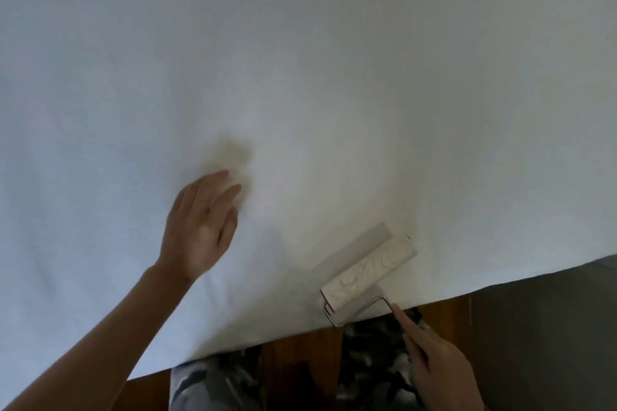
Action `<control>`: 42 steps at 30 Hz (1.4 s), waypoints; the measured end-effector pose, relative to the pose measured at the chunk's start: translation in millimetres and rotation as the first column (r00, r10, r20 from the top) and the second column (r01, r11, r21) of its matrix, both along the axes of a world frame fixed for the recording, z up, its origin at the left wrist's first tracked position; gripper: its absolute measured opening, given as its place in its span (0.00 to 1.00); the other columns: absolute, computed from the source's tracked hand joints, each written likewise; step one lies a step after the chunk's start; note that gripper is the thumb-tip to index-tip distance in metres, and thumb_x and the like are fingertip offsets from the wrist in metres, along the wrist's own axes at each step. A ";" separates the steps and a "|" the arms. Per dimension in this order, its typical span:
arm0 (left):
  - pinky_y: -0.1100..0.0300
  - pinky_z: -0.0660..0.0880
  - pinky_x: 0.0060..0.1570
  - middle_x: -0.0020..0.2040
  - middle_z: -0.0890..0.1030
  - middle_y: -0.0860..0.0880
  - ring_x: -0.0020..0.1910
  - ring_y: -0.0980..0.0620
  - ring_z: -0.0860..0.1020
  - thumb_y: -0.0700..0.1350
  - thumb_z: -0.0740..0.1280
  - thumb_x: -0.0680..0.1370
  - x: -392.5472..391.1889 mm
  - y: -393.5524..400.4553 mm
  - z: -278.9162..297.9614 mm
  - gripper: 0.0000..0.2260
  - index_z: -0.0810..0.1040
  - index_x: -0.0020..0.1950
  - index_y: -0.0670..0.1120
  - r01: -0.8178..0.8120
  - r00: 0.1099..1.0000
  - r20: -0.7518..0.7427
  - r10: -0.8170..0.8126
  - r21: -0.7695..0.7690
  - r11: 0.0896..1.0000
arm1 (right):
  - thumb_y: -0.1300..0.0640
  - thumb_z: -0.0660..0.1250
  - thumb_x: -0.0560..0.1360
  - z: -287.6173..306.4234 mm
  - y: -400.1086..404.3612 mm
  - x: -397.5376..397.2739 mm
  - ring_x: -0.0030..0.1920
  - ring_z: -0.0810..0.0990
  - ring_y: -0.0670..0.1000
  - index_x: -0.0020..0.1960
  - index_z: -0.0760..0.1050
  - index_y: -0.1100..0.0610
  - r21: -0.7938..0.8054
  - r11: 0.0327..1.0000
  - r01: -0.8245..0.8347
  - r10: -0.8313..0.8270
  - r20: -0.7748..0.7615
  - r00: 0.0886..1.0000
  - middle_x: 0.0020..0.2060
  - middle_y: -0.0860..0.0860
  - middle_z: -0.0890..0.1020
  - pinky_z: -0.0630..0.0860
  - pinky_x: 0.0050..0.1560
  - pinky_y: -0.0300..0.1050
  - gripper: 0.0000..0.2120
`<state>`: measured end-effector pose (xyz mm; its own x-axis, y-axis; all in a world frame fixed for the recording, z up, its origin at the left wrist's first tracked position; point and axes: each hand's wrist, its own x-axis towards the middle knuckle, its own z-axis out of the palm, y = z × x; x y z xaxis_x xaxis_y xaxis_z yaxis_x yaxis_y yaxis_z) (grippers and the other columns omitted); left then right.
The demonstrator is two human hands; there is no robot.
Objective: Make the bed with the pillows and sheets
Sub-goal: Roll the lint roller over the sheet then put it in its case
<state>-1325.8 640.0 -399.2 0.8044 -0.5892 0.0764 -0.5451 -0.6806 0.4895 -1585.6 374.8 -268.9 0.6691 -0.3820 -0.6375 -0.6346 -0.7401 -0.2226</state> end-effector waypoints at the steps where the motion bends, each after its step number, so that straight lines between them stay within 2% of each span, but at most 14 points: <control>1: 0.47 0.69 0.62 0.65 0.75 0.35 0.62 0.36 0.74 0.42 0.60 0.80 -0.9 -8.1 -1.8 0.15 0.78 0.62 0.37 -0.019 1.000 -0.020 0.020 0.020 1.000 | 0.52 0.59 0.79 -1.1 -7.1 3.4 0.34 0.70 0.34 0.69 0.49 0.24 0.011 1.000 -0.016 0.016 0.044 0.999 0.36 0.33 0.72 0.73 0.39 0.30 0.31; 3: 0.47 0.66 0.67 0.69 0.71 0.34 0.67 0.35 0.70 0.44 0.59 0.81 -9.4 -28.6 -2.6 0.17 0.74 0.65 0.36 -0.042 0.997 -0.069 0.047 0.069 0.997 | 0.45 0.54 0.81 -10.5 -21.8 7.7 0.31 0.73 0.37 0.71 0.52 0.26 0.047 0.998 -0.039 0.031 0.162 0.986 0.34 0.36 0.75 0.77 0.34 0.37 0.23; 5: 0.45 0.62 0.70 0.71 0.67 0.33 0.70 0.34 0.66 0.45 0.58 0.81 -26.4 -54.1 -2.3 0.19 0.72 0.67 0.36 -0.022 0.995 -0.095 0.033 0.109 0.994 | 0.46 0.53 0.81 -23.2 -42.3 18.4 0.31 0.75 0.41 0.72 0.53 0.29 0.114 0.993 -0.009 -0.018 0.232 0.973 0.33 0.43 0.78 0.77 0.30 0.43 0.23; 9: 0.45 0.55 0.74 0.73 0.64 0.33 0.72 0.34 0.63 0.46 0.57 0.80 -71.6 -122.0 -0.9 0.20 0.70 0.68 0.36 -0.001 0.993 -0.116 0.020 0.162 0.987 | 0.51 0.53 0.80 -35.1 -106.0 39.4 0.29 0.69 0.45 0.74 0.61 0.41 0.154 0.988 -0.017 -0.041 0.364 0.930 0.29 0.45 0.71 0.66 0.27 0.39 0.22; 12: 0.43 0.54 0.74 0.73 0.63 0.31 0.73 0.32 0.61 0.45 0.57 0.79 -108.3 -196.3 -0.9 0.21 0.68 0.69 0.35 -0.025 0.992 -0.115 0.046 0.173 0.985 | 0.54 0.55 0.81 -31.5 -172.9 31.2 0.28 0.69 0.47 0.73 0.67 0.49 0.147 0.989 0.021 -0.083 0.428 0.900 0.28 0.47 0.71 0.68 0.26 0.42 0.20; 18: 0.37 0.57 0.71 0.75 0.59 0.30 0.74 0.31 0.58 0.47 0.54 0.80 -153.0 -365.7 2.6 0.24 0.62 0.73 0.36 -0.037 0.982 -0.174 0.074 0.204 0.978 | 0.50 0.53 0.82 -23.7 -309.1 -8.6 0.29 0.70 0.47 0.73 0.64 0.43 0.178 0.979 0.096 -0.164 0.423 0.891 0.28 0.46 0.72 0.71 0.29 0.42 0.20; 23: 0.42 0.53 0.74 0.76 0.58 0.32 0.75 0.33 0.57 0.47 0.54 0.81 -138.5 -459.4 -4.8 0.25 0.61 0.75 0.36 -0.135 0.978 -0.119 0.171 0.262 0.956 | 0.51 0.54 0.81 -26.3 -397.6 -43.5 0.27 0.67 0.48 0.72 0.66 0.42 0.137 0.986 0.100 -0.147 0.393 0.908 0.27 0.46 0.68 0.69 0.25 0.45 0.20; 25: 0.44 0.50 0.75 0.76 0.56 0.32 0.75 0.34 0.56 0.47 0.55 0.81 -128.0 -478.4 -8.8 0.25 0.59 0.76 0.36 -0.183 0.974 -0.080 0.211 0.265 0.947 | 0.51 0.55 0.82 -33.4 -421.1 -56.1 0.29 0.71 0.47 0.72 0.65 0.40 0.133 0.982 0.137 -0.179 0.394 0.901 0.29 0.47 0.72 0.73 0.28 0.46 0.19; 27: 0.45 0.49 0.75 0.77 0.56 0.33 0.76 0.34 0.55 0.47 0.54 0.82 -118.8 -484.9 -13.0 0.25 0.58 0.77 0.37 -0.231 0.968 -0.035 0.250 0.273 0.934 | 0.53 0.58 0.82 -39.8 -436.8 -62.5 0.37 0.78 0.46 0.70 0.67 0.41 0.150 0.961 0.233 -0.275 0.414 0.868 0.38 0.50 0.81 0.79 0.40 0.41 0.18; 29: 0.45 0.50 0.75 0.77 0.56 0.33 0.76 0.34 0.55 0.48 0.53 0.82 -112.0 -483.5 -18.6 0.25 0.57 0.77 0.37 -0.280 0.956 -0.012 0.294 0.271 0.921 | 0.55 0.59 0.80 -46.7 -448.0 -60.6 0.47 0.78 0.36 0.67 0.68 0.40 0.165 0.911 0.379 -0.411 0.443 0.797 0.50 0.46 0.82 0.74 0.52 0.28 0.18; 31: 0.45 0.51 0.75 0.77 0.56 0.34 0.76 0.35 0.56 0.49 0.51 0.83 -109.2 -480.9 -25.1 0.25 0.58 0.77 0.38 -0.303 0.951 0.017 0.310 0.266 0.915 | 0.59 0.60 0.80 -53.9 -458.9 -52.5 0.47 0.76 0.34 0.63 0.68 0.31 0.170 0.840 0.516 -0.530 0.464 0.710 0.54 0.47 0.81 0.72 0.58 0.31 0.23; 33: 0.45 0.51 0.75 0.77 0.57 0.35 0.76 0.35 0.57 0.50 0.49 0.83 -109.1 -481.2 -30.7 0.24 0.60 0.77 0.38 -0.315 0.948 0.052 0.313 0.258 0.913 | 0.60 0.61 0.80 -59.7 -471.5 -43.4 0.44 0.76 0.41 0.59 0.69 0.25 0.196 0.764 0.615 -0.623 0.471 0.624 0.51 0.55 0.82 0.76 0.56 0.45 0.27; 36: 0.47 0.49 0.75 0.77 0.57 0.35 0.76 0.36 0.56 0.50 0.50 0.83 -111.9 -484.3 -34.3 0.25 0.60 0.77 0.39 -0.347 0.938 0.073 0.340 0.252 0.903 | 0.60 0.60 0.81 -64.5 -493.9 -27.4 0.41 0.75 0.42 0.67 0.69 0.39 0.237 0.689 0.685 -0.696 0.479 0.534 0.49 0.59 0.82 0.77 0.52 0.43 0.20; 42: 0.47 0.50 0.75 0.77 0.57 0.35 0.76 0.36 0.57 0.49 0.51 0.83 -111.8 -483.7 -36.8 0.24 0.59 0.77 0.38 -0.335 0.942 0.112 0.316 0.269 0.903 | 0.59 0.58 0.82 -71.2 -519.8 27.0 0.34 0.73 0.42 0.71 0.68 0.50 0.263 0.745 0.613 -0.655 0.465 0.596 0.42 0.47 0.81 0.76 0.41 0.42 0.18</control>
<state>-1437.7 156.4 -436.0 0.9539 -0.3001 0.0043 -0.2935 -0.9294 0.2237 -1558.5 -145.0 -340.2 0.4952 -0.8043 -0.3286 -0.7167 -0.1644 -0.6777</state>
